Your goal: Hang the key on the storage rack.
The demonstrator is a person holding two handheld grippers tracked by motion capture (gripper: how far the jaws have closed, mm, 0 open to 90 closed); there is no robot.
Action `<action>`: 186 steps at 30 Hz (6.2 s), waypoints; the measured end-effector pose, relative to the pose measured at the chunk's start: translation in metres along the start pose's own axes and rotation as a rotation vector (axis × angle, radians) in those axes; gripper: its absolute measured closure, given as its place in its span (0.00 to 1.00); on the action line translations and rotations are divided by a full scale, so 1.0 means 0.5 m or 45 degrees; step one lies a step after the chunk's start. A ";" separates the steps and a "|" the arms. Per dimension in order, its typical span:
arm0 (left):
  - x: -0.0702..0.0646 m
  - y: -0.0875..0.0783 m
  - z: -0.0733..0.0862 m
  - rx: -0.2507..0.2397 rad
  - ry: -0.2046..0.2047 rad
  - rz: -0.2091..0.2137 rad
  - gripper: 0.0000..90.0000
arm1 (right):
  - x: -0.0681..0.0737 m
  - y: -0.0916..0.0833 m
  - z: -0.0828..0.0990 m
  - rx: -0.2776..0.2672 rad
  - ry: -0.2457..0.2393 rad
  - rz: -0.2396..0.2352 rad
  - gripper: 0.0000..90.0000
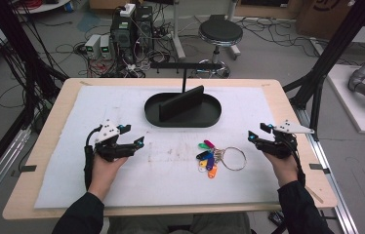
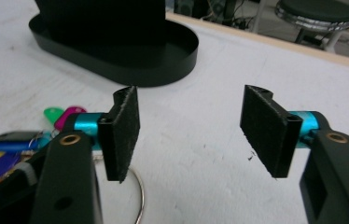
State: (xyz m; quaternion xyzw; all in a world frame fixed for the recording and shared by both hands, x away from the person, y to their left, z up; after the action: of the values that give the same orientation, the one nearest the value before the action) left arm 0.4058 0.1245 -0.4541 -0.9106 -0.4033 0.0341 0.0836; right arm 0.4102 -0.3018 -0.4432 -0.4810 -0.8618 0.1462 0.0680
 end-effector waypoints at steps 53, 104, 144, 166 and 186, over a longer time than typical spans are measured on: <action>-0.006 -0.005 0.023 0.059 0.048 -0.010 0.36 | 0.061 0.033 0.068 0.217 0.074 -0.193 0.97; -0.013 -0.003 0.022 0.051 0.044 0.013 0.36 | 0.148 0.004 -0.047 0.084 -0.072 -0.379 0.97; -0.035 0.011 0.006 0.015 0.031 0.068 0.36 | 0.159 -0.013 -0.170 -0.076 -0.094 -0.454 0.97; -0.205 0.079 -0.092 -0.116 0.014 0.463 0.46 | 0.232 -0.003 -0.191 -0.075 -0.121 -0.595 0.97; -0.282 0.091 -0.137 -0.158 0.072 0.670 0.56 | 0.352 0.017 -0.191 -0.039 -0.158 -0.811 0.97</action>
State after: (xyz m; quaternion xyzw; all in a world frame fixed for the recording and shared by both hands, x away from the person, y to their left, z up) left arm 0.3528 -0.0185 -0.3958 -0.9881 -0.1516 0.0045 0.0270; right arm 0.3488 -0.1306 -0.3595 -0.1782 -0.9736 0.1337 0.0502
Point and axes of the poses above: each handheld gripper's, and its own axes: y roughly forward along the jaws, z roughly out of its underside, x roughly to its left, the point moved 9 cm from there along y, roughly forward along the jaws, and after that the axes turned 8 degrees about -x, right-handed, at the moved point
